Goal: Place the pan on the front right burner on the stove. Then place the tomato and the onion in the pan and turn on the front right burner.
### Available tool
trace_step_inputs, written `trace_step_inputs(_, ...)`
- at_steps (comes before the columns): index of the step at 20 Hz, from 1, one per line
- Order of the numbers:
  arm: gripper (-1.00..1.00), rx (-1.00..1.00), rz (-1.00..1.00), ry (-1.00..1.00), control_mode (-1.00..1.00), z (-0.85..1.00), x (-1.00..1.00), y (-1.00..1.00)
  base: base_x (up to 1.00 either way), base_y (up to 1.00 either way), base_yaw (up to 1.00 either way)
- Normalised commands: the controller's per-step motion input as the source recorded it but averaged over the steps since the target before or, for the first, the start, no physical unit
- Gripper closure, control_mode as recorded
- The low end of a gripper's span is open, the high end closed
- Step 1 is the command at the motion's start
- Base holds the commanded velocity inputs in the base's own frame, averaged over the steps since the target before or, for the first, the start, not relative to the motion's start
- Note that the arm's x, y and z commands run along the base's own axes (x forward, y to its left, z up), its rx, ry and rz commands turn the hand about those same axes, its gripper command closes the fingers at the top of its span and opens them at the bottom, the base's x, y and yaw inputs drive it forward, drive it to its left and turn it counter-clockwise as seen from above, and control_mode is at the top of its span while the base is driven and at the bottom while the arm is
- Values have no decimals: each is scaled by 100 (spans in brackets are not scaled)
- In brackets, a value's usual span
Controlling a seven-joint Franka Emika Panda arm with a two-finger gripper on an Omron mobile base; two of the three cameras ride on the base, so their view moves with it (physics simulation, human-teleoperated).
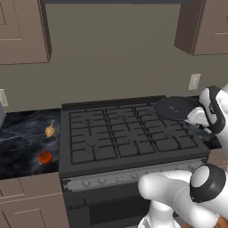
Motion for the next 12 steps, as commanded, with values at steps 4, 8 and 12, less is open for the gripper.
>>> trace_step_inputs(4, 100, 0, -1, 0, -100, -19, 18, 0, 0, 0, 0)
trace_step_inputs(8, 100, 0, -1, 1, -100, -26, 21, 0, 0, 0, 0)
trace_step_inputs(12, 100, 0, -2, 1, -100, -24, 22, 0, 0, 0, 0)
